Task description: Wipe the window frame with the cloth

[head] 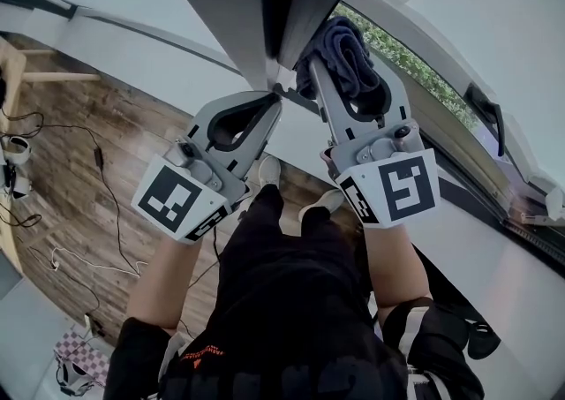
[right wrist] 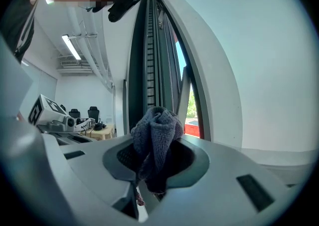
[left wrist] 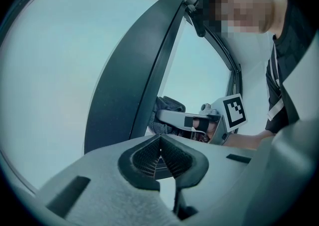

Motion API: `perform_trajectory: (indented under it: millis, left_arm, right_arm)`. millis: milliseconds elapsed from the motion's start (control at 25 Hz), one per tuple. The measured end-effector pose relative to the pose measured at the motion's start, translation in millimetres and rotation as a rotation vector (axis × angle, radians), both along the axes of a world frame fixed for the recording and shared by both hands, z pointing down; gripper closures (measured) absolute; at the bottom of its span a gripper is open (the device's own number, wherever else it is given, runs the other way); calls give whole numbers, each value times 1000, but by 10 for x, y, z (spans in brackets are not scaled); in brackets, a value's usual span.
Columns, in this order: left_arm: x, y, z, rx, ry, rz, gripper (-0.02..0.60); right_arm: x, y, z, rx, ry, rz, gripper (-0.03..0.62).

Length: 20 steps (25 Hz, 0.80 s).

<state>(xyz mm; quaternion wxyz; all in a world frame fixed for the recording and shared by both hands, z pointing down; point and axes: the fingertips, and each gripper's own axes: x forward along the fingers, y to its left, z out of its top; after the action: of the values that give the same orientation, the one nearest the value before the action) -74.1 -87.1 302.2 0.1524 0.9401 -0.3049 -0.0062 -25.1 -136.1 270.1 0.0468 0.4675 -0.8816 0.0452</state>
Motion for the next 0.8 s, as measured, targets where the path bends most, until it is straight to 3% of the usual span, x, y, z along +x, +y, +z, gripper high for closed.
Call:
perform_trajectory:
  millis: [800]
  left_arm:
    - [-48, 59, 472, -70, 2, 17, 563]
  right_arm:
    - [-17, -22, 702, -93, 10, 46, 490]
